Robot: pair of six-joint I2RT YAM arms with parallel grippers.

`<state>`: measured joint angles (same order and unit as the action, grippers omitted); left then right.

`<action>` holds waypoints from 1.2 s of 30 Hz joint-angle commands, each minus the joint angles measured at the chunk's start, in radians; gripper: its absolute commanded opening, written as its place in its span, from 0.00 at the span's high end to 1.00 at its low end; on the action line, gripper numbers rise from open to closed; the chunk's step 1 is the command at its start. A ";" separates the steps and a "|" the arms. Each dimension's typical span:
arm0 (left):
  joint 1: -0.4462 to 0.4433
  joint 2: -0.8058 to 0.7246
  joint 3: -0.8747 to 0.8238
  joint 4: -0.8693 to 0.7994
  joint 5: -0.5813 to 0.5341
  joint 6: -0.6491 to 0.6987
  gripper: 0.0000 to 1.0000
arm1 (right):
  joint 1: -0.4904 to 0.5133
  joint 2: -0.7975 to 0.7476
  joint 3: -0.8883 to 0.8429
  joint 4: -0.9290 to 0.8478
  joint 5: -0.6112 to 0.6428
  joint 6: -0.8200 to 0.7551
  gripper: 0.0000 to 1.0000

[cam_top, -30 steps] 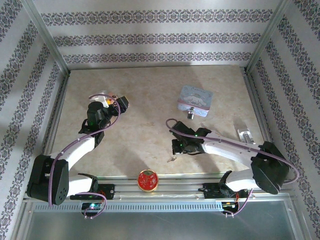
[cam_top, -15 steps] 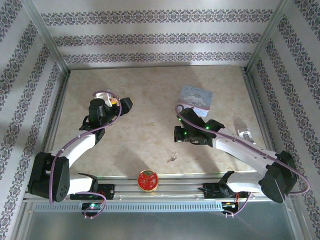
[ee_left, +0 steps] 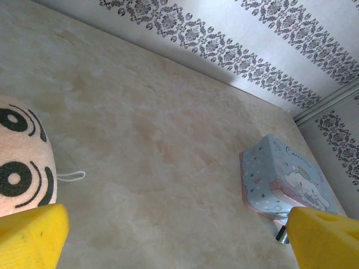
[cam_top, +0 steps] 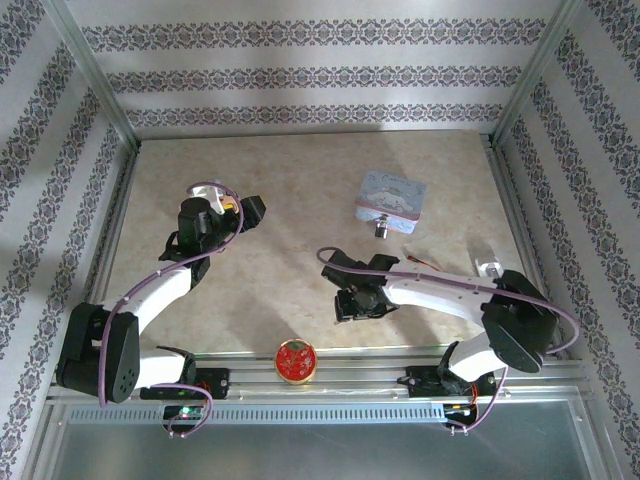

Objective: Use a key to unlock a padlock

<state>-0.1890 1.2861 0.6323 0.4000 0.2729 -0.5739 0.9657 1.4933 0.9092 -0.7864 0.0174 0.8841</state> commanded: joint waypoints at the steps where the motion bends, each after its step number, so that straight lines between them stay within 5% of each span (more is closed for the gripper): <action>1: -0.011 0.013 -0.011 0.027 -0.005 -0.002 0.01 | 0.030 0.053 0.051 -0.035 0.075 0.140 0.41; 15: -0.010 0.022 -0.017 0.028 -0.014 0.025 0.01 | 0.047 0.235 0.134 -0.028 0.144 0.248 0.47; 36: -0.010 0.061 -0.002 0.044 -0.003 0.013 0.01 | 0.056 0.163 0.049 -0.028 0.137 0.297 0.73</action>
<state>-0.1890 1.3376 0.6174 0.4042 0.2619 -0.5694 1.0111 1.6798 0.9558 -0.7891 0.1341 1.1763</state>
